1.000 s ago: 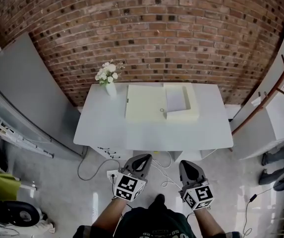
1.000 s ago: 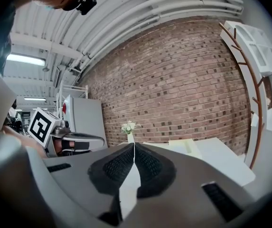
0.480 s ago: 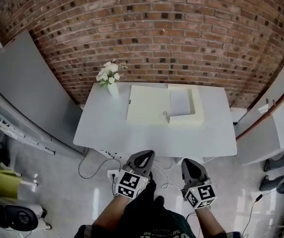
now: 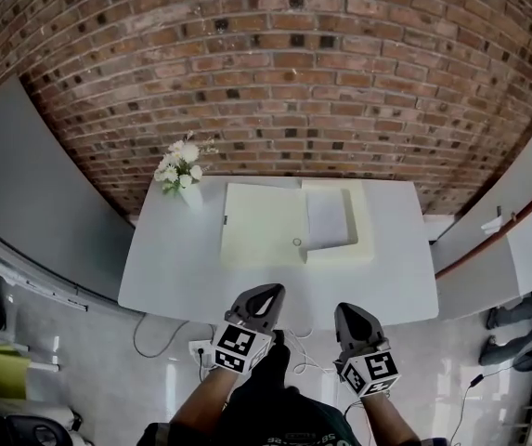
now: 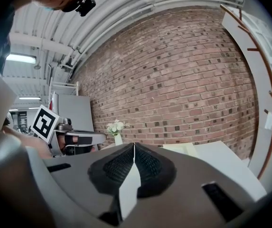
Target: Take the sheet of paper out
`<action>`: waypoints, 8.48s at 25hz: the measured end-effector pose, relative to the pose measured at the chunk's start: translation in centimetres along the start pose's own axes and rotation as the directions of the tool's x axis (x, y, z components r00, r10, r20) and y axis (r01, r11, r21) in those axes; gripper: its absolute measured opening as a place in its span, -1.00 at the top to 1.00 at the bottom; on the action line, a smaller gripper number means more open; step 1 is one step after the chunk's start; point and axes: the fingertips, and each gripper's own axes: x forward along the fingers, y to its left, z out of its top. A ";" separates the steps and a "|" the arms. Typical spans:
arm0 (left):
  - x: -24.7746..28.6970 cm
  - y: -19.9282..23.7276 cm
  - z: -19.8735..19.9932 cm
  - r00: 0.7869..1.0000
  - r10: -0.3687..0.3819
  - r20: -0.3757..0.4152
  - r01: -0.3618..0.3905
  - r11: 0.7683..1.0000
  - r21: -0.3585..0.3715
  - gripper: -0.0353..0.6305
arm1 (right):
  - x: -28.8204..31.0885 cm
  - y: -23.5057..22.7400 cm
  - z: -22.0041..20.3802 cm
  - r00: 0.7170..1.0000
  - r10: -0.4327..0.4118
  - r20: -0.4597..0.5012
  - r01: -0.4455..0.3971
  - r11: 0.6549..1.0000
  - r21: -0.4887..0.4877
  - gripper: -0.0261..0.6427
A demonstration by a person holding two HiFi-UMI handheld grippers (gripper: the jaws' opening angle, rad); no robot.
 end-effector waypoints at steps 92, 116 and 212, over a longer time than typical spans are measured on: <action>34.2 13.9 -17.4 0.809 -0.128 -0.573 0.004 0.977 -0.213 0.86 | 25.4 -32.1 -14.9 0.794 -0.278 -0.540 0.255 0.960 -0.118 0.37; 36.9 14.7 -22.1 0.687 -0.060 -0.724 -0.230 0.927 -0.295 0.61 | 25.5 -32.1 -15.5 0.803 -0.327 -0.499 0.290 0.945 -0.153 0.37; 26.3 24.3 -20.9 0.718 0.131 -0.683 -0.439 0.848 -0.298 0.87 | 25.3 -31.4 -14.4 0.823 -0.358 -0.442 0.299 0.933 -0.199 0.39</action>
